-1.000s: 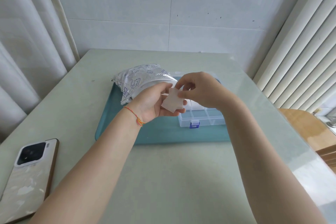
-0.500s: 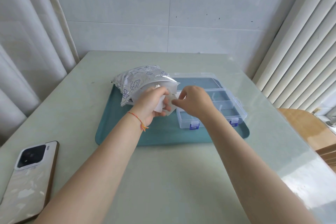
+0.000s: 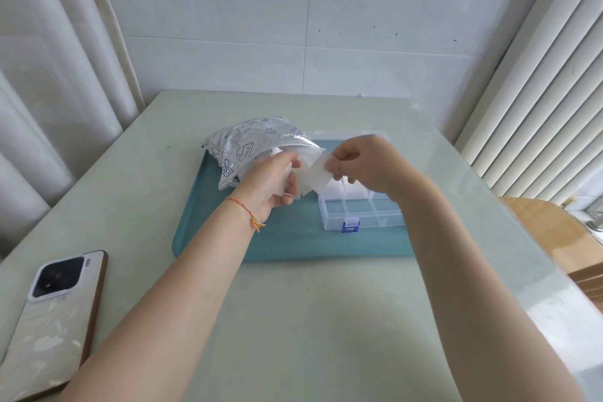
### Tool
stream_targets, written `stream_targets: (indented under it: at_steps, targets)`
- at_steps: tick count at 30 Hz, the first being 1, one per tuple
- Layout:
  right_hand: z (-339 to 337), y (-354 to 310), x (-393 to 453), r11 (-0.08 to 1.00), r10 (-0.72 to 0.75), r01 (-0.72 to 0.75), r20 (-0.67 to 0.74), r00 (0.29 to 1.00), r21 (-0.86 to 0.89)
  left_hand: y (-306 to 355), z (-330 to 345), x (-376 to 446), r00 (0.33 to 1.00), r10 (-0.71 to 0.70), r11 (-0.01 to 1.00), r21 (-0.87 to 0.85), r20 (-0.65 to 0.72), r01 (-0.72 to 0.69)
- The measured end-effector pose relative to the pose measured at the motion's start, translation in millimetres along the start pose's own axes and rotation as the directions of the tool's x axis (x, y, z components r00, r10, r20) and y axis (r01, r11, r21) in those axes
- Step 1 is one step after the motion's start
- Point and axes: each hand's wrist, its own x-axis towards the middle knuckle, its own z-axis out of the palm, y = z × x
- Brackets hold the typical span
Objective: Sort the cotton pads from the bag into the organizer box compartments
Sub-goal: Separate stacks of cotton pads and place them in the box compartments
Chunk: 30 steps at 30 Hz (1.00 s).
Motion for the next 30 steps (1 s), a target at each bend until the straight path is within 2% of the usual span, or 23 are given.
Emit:
stream_targets:
  at_steps: [2, 4, 6, 8, 11, 14, 20, 22, 25, 30]
  targets:
    - [-9, -4, -7, 0.995, -0.043, 0.035, 0.081, 0.996, 0.091, 2, 1, -3, 0.994, -0.017, 0.998, -0.055, 0.104, 0.023]
    - [-7, -8, -7, 0.989, -0.071, 0.059, 0.091, 0.993, 0.136, 3, 1, -5, 0.96, -0.049, 0.994, -0.083, 0.276, 0.075]
    - [5, -9, -2, 0.992, -0.077, 0.077, 0.002, 0.997, 0.097, 4, 1, -8, 0.909, -0.06, 0.992, -0.073, 0.413, 0.099]
    - [18, -11, 4, 0.995, -0.094, 0.096, -0.077, 0.993, 0.027, 7, -1, -12, 0.894, -0.045, 0.997, -0.032, 0.446, 0.066]
    - [28, -9, 9, 0.994, -0.104, 0.102, -0.037, 0.994, -0.043, 10, -6, -15, 0.916, -0.017, 1.0, 0.003, 0.402, 0.017]
    - [26, -6, 9, 0.995, -0.093, 0.093, 0.0, 0.996, -0.023, 8, -15, -16, 0.949, -0.039, 0.996, -0.066, 0.313, 0.063]
    - [30, 2, 17, 0.999, 0.018, -0.024, -0.149, 0.989, -0.037, -6, -25, -21, 0.987, -0.027, 0.988, -0.149, 0.156, 0.05]
    - [36, 4, 20, 0.993, 0.045, -0.065, -0.195, 0.98, -0.096, -14, -25, -21, 0.998, -0.01, 0.993, -0.118, 0.064, 0.017]
    - [53, 3, 22, 0.982, 0.054, -0.086, -0.188, 0.981, -0.167, -23, -25, -18, 0.995, 0.057, 0.997, -0.04, -0.078, -0.061]
    - [77, -1, 24, 0.937, 0.08, -0.149, -0.219, 0.972, -0.317, -36, -30, -8, 0.963, 0.192, 0.978, 0.113, -0.189, -0.173]
